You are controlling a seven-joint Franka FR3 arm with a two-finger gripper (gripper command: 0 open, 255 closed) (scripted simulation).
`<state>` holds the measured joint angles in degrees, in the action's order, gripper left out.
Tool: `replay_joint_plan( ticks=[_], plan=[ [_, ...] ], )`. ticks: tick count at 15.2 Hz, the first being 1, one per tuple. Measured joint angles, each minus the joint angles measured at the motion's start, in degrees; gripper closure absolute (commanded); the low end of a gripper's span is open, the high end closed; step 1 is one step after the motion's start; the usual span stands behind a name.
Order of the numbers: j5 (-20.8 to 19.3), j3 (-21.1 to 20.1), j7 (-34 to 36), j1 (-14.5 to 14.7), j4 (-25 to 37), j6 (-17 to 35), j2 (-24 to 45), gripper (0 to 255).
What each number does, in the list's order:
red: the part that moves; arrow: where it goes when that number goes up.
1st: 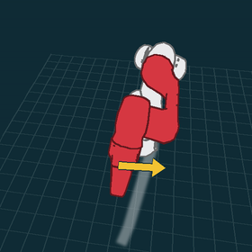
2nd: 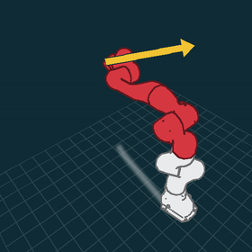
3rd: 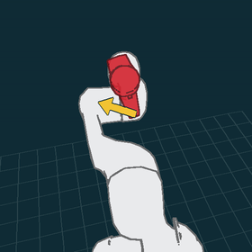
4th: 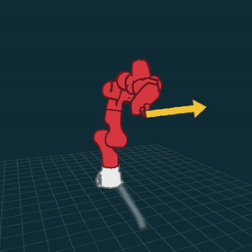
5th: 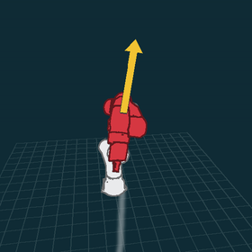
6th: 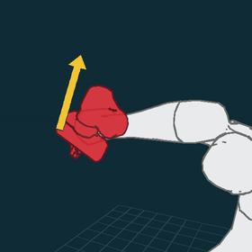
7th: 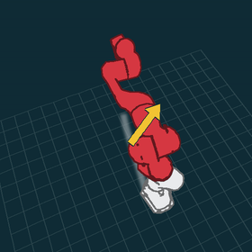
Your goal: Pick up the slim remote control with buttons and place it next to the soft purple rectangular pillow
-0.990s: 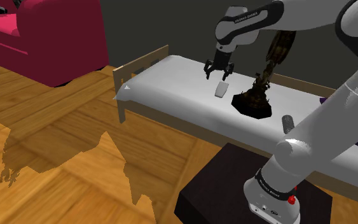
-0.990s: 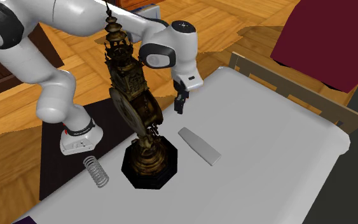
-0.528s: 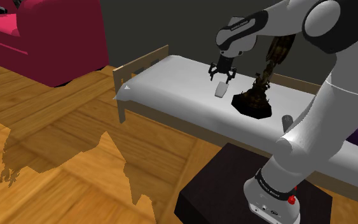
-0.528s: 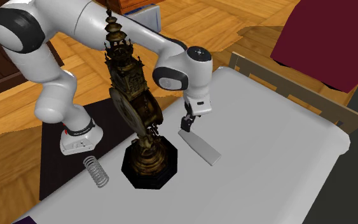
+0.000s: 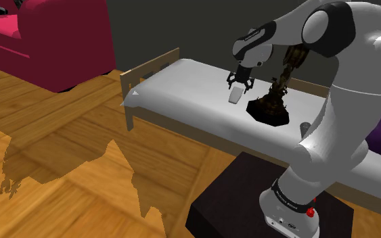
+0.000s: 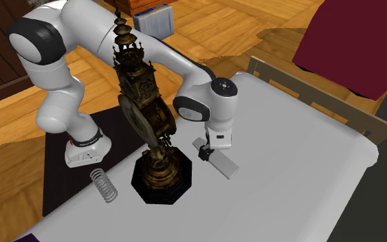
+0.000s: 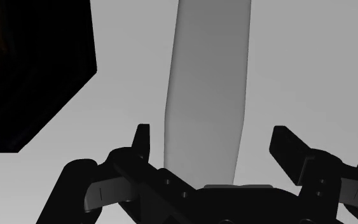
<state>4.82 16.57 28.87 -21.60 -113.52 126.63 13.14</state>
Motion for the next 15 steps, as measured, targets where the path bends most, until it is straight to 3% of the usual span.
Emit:
replay_joint_plan(
  ticks=[5, 11, 12, 15],
  plan=[
    [0.92, -0.24, -0.51, -0.25, -1.30, 3.31, 2.14, 0],
    [1.03, -0.28, -0.56, -0.27, -1.51, 3.78, 2.37, 0],
    [1.03, -0.28, -0.56, -0.27, -1.51, 3.78, 2.37, 255],
    [1.03, -0.28, -0.56, -0.27, -1.51, 3.77, 2.36, 255]
  ],
)
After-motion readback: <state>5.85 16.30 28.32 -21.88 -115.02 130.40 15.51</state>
